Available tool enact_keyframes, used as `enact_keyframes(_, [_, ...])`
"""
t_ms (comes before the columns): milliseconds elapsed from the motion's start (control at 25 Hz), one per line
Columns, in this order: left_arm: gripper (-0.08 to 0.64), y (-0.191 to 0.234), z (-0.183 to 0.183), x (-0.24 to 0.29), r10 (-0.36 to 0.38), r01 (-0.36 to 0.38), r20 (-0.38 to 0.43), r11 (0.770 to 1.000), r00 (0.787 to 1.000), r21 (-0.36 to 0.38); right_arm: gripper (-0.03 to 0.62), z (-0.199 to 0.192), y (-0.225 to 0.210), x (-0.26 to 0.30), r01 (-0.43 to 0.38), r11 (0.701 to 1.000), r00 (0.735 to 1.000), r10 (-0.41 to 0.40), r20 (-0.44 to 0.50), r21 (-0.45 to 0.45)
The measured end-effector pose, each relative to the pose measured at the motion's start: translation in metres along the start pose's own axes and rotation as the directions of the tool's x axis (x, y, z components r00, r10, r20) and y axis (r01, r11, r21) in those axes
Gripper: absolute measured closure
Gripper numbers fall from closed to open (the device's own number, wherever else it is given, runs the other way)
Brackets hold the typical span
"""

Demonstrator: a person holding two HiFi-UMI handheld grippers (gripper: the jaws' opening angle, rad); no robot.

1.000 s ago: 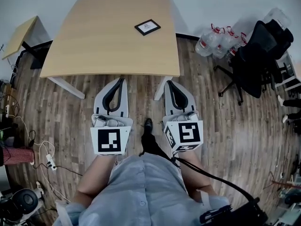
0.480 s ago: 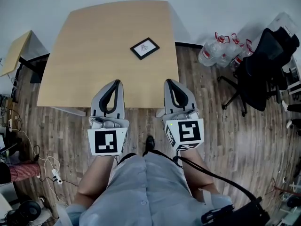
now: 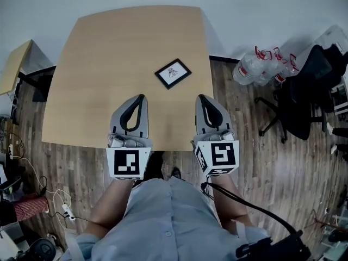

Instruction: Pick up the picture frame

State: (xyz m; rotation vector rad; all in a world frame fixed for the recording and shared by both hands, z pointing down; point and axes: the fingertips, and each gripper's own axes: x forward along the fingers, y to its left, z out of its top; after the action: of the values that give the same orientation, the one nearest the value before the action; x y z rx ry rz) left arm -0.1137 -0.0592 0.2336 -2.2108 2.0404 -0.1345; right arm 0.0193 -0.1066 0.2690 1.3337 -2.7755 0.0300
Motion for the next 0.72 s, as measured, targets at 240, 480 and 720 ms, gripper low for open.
enact_keyframes(240, [0.558, 0.029, -0.021, 0.052, -0.071, 0.070, -0.037, 0.997, 0.997, -0.017, 0.592, -0.011, -0.008, 0.056, 0.041, 0.999, 0.998, -0.040, -0.042, 0.026])
enact_keyframes(480, [0.558, 0.046, -0.061, 0.091, -0.130, 0.124, -0.110, 0.990, 0.985, -0.063, 0.592, -0.035, -0.012, 0.091, 0.082, 0.996, 0.990, -0.077, -0.114, 0.041])
enact_keyframes(720, [0.558, 0.049, -0.091, 0.119, -0.196, 0.188, -0.164, 0.980, 0.967, -0.064, 0.592, -0.062, -0.017, 0.116, 0.118, 0.991, 0.976, -0.104, -0.189, 0.065])
